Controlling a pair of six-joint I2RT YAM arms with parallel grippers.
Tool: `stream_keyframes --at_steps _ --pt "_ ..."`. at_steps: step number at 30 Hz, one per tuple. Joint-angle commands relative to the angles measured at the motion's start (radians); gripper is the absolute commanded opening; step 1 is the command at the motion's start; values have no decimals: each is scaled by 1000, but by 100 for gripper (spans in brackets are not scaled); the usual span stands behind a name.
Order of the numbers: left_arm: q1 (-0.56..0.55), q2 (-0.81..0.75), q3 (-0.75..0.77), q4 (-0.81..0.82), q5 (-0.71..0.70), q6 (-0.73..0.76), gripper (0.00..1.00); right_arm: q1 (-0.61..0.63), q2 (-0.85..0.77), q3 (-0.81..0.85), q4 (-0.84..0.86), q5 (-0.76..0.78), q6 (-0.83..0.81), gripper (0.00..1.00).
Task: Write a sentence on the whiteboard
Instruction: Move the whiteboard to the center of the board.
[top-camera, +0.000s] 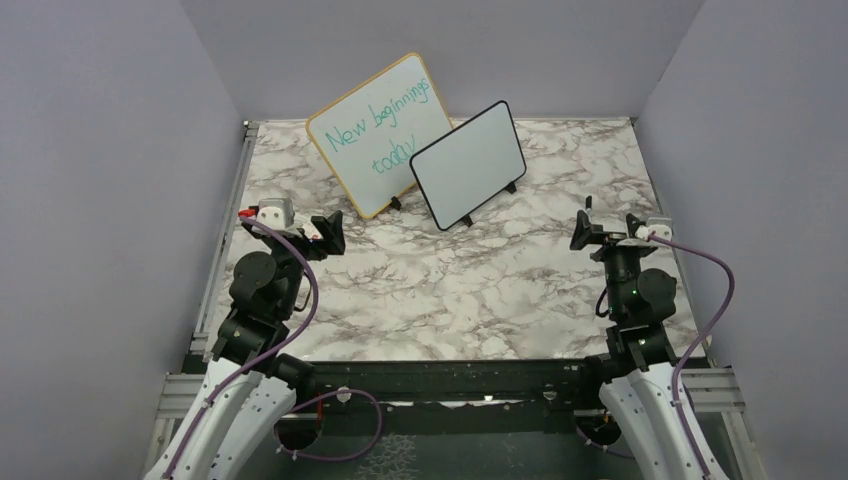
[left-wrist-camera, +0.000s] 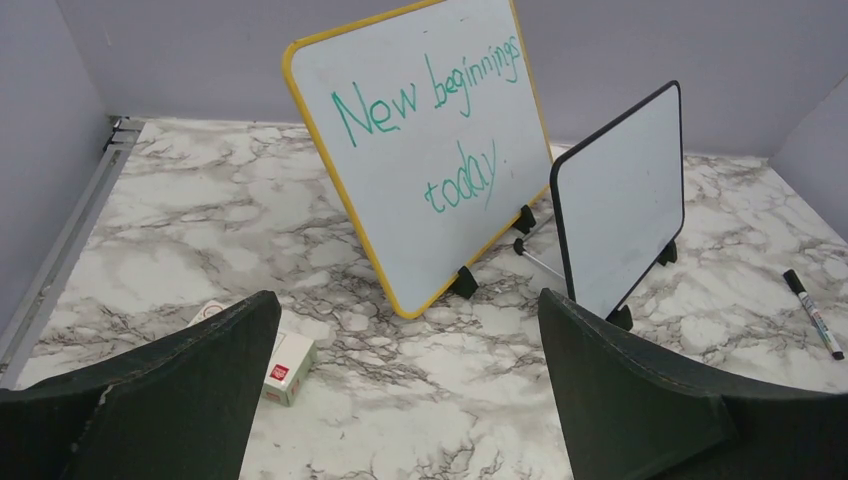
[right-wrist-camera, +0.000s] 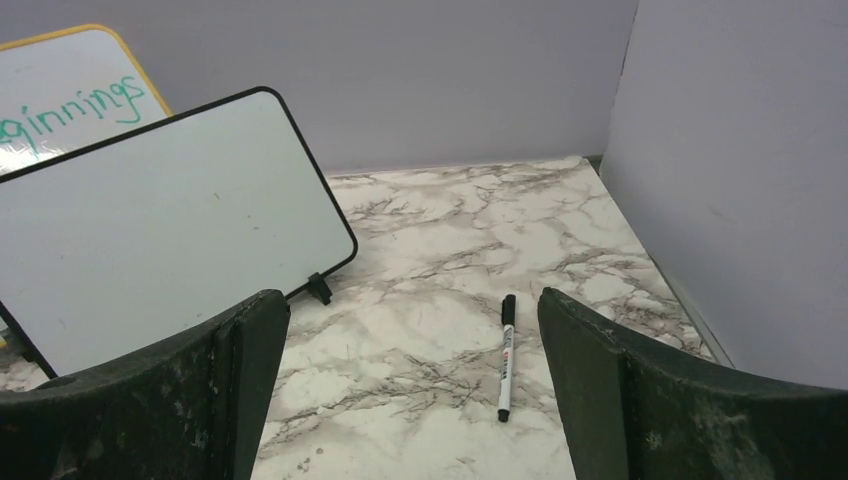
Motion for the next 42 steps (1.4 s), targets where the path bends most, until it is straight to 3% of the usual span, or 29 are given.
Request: stream_keyframes --at_steps 1,10,19,28,35,42 --pt "-5 -16 -2 10 9 0 99 -8 16 13 16 -34 5 100" --pt "-5 -27 15 -43 2 -11 99 -8 124 95 -93 -116 5 100" --pt "-8 -34 5 -85 57 -8 99 -8 383 224 -167 -355 -4 100" --pt "-20 -29 -25 -74 82 4 99 11 666 269 -66 -539 5 100" --pt "-24 -19 -38 -52 103 9 99 145 920 360 -51 -499 -63 99" --pt "-24 -12 -41 -53 101 12 99 236 1176 510 -30 -446 -70 88"
